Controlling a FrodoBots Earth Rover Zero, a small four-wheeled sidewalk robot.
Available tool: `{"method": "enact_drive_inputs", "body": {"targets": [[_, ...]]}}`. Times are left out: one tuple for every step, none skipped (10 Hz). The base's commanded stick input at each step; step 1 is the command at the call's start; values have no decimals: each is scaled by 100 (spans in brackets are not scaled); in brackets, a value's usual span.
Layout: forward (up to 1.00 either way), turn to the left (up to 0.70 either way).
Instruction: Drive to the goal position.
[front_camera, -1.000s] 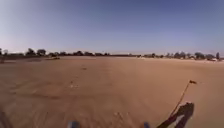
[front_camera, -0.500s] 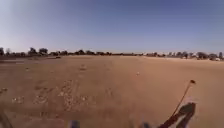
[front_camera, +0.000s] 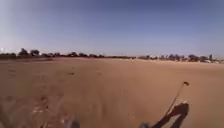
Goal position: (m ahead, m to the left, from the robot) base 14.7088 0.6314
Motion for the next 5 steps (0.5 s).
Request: {"method": "enact_drive_inputs", "body": {"targets": [[100, 0], [100, 0], [100, 0], [100, 0], [100, 0]]}}
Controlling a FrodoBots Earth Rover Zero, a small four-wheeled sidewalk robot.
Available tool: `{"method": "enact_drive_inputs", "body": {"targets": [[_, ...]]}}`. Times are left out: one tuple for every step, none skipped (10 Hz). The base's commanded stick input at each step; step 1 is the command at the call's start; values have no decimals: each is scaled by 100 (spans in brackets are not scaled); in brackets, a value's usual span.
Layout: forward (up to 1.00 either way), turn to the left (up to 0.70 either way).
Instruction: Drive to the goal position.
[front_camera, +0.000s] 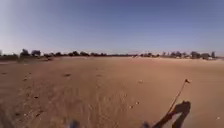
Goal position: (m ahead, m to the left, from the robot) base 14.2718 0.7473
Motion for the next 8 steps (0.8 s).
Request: {"method": "enact_drive_inputs", "body": {"targets": [[100, 0], [100, 0], [100, 0], [100, 0], [100, 0], [100, 0], [100, 0], [100, 0]]}}
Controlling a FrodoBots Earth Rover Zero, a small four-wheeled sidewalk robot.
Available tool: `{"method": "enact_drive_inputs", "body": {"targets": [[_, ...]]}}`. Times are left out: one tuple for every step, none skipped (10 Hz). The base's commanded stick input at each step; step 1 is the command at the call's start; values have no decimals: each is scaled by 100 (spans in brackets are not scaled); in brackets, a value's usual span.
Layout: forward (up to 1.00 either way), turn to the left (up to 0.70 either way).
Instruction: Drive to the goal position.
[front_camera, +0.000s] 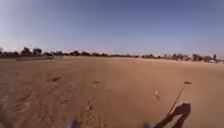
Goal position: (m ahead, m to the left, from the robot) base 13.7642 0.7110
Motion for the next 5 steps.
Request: {"method": "enact_drive_inputs", "body": {"targets": [[100, 0], [100, 0], [100, 0], [100, 0], [100, 0]]}}
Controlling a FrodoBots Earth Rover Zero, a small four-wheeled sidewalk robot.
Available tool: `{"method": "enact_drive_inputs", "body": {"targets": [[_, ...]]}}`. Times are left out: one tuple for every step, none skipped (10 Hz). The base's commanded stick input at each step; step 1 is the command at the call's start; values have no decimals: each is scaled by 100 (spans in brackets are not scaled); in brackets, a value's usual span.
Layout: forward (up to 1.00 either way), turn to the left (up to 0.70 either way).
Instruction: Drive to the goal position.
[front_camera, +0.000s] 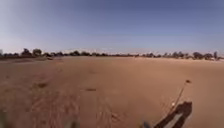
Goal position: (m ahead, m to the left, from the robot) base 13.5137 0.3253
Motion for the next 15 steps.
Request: {"method": "enact_drive_inputs", "body": {"targets": [[100, 0], [100, 0], [100, 0], [100, 0], [100, 2], [100, 23], [100, 38], [100, 14], [100, 0], [100, 0], [100, 0], [100, 0], [100, 0], [100, 0], [100, 0]]}}
